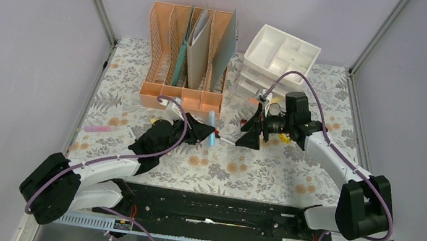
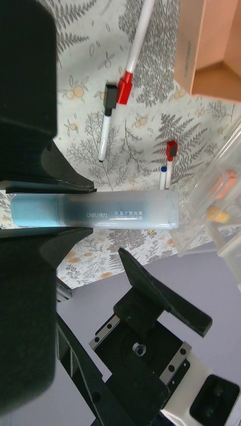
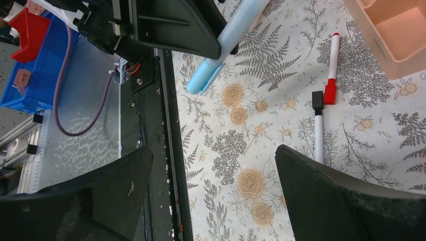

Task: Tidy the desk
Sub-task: Place the stationery in the drawer.

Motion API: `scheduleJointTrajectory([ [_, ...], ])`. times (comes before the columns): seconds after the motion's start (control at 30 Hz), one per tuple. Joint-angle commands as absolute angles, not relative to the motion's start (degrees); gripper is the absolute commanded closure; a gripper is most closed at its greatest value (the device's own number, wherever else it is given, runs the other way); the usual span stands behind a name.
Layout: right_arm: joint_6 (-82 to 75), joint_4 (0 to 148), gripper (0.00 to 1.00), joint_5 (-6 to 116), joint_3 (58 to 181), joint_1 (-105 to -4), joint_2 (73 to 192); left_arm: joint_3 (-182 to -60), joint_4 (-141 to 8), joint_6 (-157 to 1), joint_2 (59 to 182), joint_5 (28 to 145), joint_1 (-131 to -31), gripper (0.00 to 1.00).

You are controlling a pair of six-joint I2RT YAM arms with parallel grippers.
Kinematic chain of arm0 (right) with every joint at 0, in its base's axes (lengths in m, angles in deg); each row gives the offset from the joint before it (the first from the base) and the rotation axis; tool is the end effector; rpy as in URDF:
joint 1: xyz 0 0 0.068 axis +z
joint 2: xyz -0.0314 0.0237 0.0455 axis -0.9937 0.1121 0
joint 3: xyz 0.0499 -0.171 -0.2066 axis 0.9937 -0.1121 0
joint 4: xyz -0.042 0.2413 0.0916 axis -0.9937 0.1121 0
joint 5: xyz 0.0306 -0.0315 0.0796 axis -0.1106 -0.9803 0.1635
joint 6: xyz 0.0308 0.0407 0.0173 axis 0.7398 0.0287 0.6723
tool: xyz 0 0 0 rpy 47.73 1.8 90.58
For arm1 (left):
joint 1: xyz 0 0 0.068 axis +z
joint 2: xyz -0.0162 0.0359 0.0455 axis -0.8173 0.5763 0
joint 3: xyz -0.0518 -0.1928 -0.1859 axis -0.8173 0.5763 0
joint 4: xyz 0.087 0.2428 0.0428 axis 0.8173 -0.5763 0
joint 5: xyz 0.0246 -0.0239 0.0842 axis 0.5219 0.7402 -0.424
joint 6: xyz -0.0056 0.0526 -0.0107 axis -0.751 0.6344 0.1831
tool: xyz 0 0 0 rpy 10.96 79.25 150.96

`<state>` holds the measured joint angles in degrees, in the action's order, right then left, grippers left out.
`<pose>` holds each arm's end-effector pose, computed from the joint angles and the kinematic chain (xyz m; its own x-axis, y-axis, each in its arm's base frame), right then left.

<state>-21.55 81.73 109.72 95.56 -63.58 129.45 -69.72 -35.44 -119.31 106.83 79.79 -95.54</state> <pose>0.2571 0.1271 0.2648 -0.3655 -0.2280 -0.9025 -0.9295 0.1410 0.3408 0.1730 -0.1500 0.2163 -0.5955 -0.5379 -0.5967 0.3258 0.5172 -0.7914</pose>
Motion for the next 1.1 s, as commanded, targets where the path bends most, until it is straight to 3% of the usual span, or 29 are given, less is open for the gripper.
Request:
scheduleJointTrajectory([
  [0.0, -13.5, 73.8, 0.0, 111.3, 94.4, -62.5, 129.8, -74.7, -30.2, -114.7, 109.6, 74.4, -99.1, 1.0],
  [0.5, -5.3, 65.5, 0.01, 102.3, 92.0, -58.4, 133.2, -84.4, -34.9, -121.0, 119.2, 56.4, -109.6, 1.0],
  [0.67, -3.9, 63.3, 0.06, 100.1, 91.1, -58.1, 132.8, -87.0, -38.9, -126.2, 121.1, 52.3, -111.2, 1.0],
  [1.07, -3.0, 62.8, 0.6, 98.4, 91.4, -58.1, 133.3, -88.8, -38.1, -128.1, 122.9, 50.8, -113.0, 1.0],
])
